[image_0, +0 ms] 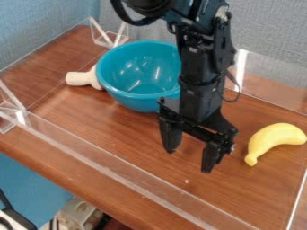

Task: Remove the mushroom from the blue bowl and put it on the table

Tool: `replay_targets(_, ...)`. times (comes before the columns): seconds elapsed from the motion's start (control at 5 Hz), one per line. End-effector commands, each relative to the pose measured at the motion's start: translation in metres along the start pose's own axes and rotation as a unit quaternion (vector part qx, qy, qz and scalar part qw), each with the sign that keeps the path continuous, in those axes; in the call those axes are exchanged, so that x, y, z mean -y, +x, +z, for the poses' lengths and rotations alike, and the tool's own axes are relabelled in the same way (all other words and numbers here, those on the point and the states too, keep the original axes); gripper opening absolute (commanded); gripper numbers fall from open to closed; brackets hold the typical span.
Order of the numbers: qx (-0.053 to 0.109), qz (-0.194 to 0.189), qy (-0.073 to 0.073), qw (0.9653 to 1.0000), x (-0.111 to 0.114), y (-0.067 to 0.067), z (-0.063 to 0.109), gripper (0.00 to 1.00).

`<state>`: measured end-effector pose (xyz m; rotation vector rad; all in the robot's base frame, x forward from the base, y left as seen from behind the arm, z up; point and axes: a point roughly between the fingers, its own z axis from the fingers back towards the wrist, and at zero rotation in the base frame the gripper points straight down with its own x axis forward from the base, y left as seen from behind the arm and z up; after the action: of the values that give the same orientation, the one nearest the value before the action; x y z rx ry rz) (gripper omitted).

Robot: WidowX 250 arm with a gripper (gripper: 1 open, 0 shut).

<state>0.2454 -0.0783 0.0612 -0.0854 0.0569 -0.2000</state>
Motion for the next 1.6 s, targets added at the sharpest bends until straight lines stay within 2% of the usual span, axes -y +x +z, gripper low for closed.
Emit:
replay_targets(0.0, 0.012, 0.012, -0.002, 0.9999, -0.002, 0.006, 0.012, 1.00)
replay_targets(0.2, 0.012, 0.029, -0.002, 0.9995, -0.007, 0.011, 0.019, 1.00)
replay_targets(0.6, 0.005, 0.014, 0.003, 0.9999, -0.021, 0.012, 0.029, 1.00)
replay_targets(1.0, -0.001, -0.018, 0.010, 0.9998, -0.035, 0.011, 0.020, 1.00)
replay_targets(1.4, -0.006, 0.005, 0.007, 0.9999, -0.054, 0.020, 0.013, 1.00)
